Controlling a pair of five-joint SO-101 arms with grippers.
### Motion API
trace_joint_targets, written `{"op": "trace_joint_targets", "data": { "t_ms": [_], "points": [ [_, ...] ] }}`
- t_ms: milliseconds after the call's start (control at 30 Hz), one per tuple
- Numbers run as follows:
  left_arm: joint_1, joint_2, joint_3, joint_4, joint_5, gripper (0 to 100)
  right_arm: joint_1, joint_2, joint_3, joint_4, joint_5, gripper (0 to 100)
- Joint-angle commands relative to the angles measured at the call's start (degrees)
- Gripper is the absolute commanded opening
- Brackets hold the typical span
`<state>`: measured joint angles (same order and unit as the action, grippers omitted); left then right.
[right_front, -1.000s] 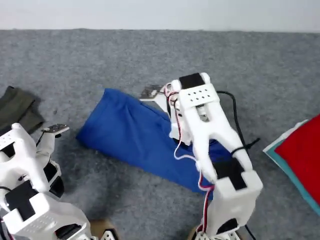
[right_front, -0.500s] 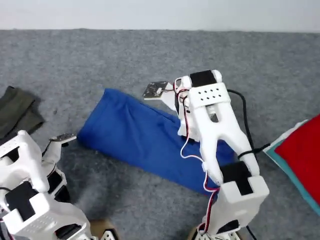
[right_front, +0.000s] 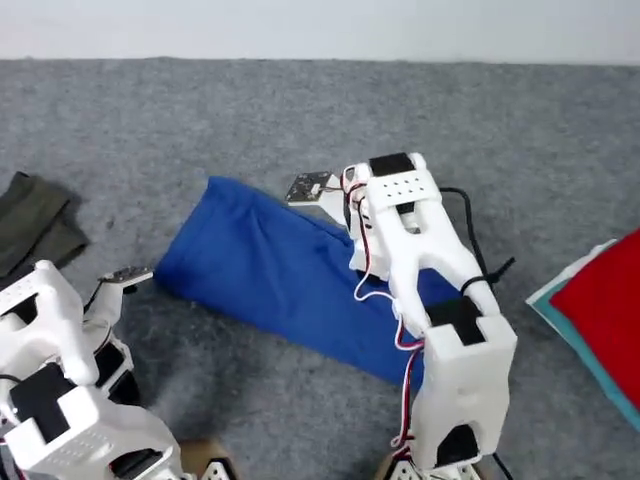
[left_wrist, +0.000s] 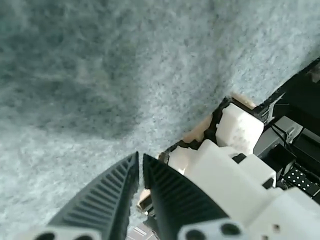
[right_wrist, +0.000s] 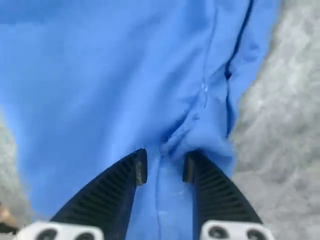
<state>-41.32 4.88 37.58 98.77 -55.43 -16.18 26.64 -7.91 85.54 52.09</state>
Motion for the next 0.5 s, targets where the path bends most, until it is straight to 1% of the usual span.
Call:
{"op": "trace_joint_targets", "data": {
  "t_ms": [0,67,100,133,200,267,467],
  "points": [
    [-0.09,-1.93,0.04,1.58,-0.53,1,0.57,1.01,-1.32,-2.77,0.53,10.1],
    [-0.09,-1.93,0.04,1.58,-0.53,1,1.45,2.15,-3.08,-2.95,0.44,0.9],
    [-0.09,-1.93,0.04,1.58,-0.53,1,2.07,2.59,-4.13,-3.03,0.09,0.6],
    [-0.09,-1.93,0.04,1.58,-0.53,1,2.86,3.03,-5.45,-2.77,-0.79,2.4],
    [-0.09,-1.93,0.04,1.58,-0.53,1,4.70,3.56,-8.09,-2.51,-1.41,0.5],
    [-0.09,-1.93,0.04,1.58,-0.53,1,6.29,3.38,-9.85,-1.98,-1.41,0.9],
    [-0.09,-1.85,0.04,1.58,-0.53,1,7.16,3.21,-14.95,4.88,-0.70,0.8]
  ]
}}
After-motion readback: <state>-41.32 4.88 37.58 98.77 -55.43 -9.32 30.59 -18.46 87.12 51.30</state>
